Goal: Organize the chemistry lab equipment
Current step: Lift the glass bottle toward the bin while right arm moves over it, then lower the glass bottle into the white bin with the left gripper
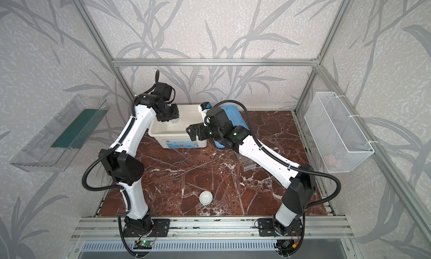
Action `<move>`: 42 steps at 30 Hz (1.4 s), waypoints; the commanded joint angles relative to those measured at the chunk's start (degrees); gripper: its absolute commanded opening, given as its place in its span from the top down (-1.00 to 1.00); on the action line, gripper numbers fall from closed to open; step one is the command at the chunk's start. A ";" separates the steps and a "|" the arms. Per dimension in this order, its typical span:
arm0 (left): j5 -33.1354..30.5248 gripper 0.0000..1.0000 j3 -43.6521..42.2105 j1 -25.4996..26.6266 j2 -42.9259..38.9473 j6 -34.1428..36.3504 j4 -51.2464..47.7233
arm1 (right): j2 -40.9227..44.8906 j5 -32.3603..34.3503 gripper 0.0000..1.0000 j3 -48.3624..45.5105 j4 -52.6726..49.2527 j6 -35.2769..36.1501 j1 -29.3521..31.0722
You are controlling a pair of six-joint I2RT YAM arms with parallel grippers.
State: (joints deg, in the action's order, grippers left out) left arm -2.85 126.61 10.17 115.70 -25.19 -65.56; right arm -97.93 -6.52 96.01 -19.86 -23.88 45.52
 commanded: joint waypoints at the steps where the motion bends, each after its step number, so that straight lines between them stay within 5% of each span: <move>1: -0.92 0.51 6.17 -2.35 5.44 2.10 -4.65 | -5.44 0.31 -0.98 6.42 -2.77 3.38 -0.26; 12: -5.59 0.51 11.98 -3.63 17.05 1.82 -2.22 | -20.84 -0.85 -0.98 22.14 -8.41 9.30 -0.43; 17: 2.42 0.51 11.18 -3.59 19.33 1.20 1.20 | -24.79 -1.04 -0.99 25.06 -8.18 9.21 -1.03; 42: 0.07 0.40 6.08 -0.82 23.55 -0.32 4.72 | -23.41 -0.77 -0.99 14.94 0.41 4.98 -3.43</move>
State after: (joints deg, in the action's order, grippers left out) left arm -1.56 135.90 8.25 138.91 -24.80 -58.72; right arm -123.39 -7.03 112.25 -20.45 -18.09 42.30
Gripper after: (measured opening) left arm 0.451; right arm 0.995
